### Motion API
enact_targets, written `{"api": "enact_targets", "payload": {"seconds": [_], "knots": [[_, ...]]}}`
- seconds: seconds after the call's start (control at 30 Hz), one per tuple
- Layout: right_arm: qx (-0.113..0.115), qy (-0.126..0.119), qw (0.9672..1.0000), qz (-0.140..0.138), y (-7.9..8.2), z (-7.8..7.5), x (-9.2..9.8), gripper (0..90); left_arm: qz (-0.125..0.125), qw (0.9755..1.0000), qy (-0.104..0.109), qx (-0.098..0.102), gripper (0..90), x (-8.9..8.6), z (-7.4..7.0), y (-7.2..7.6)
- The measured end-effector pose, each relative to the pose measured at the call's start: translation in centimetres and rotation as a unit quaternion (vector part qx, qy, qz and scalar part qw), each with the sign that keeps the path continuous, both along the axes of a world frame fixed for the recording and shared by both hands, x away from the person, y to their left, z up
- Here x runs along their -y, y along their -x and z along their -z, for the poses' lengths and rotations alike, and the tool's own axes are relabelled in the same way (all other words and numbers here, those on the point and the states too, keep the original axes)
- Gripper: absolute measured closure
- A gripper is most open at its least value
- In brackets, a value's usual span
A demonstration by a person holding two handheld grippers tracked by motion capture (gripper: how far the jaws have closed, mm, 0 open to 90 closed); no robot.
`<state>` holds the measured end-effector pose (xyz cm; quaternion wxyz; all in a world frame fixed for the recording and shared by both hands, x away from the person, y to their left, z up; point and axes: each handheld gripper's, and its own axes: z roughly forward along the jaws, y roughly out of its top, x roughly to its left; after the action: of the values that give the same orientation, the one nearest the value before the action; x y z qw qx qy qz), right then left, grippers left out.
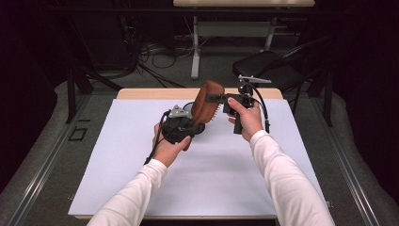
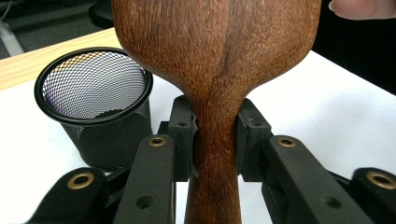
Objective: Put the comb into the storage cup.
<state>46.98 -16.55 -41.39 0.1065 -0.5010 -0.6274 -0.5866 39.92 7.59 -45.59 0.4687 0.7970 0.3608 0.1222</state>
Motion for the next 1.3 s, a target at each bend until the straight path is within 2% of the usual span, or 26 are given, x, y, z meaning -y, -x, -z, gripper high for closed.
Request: {"api": "enact_targets", "payload": {"seconds": [0.43, 0.9, 1.3], "knots": [[-0.018, -0.034, 0.9993, 0.003, -0.07, 0.61, 0.33, 49.9, -0.001, 1.0, 0.004, 0.002, 71.7, -0.15, -0.19, 0.09], [-0.02, -0.041, 0.9989, 0.012, 0.0, 0.51, 0.36, 51.4, -0.008, 0.9999, 0.011, 0.008, 70.3, -0.28, -0.28, 0.09], [-0.02, -0.042, 0.9986, 0.026, 0.0, 0.52, 0.57, 51.7, -0.005, 0.9997, 0.021, 0.008, 63.8, -0.08, -0.23, 0.2]]}}
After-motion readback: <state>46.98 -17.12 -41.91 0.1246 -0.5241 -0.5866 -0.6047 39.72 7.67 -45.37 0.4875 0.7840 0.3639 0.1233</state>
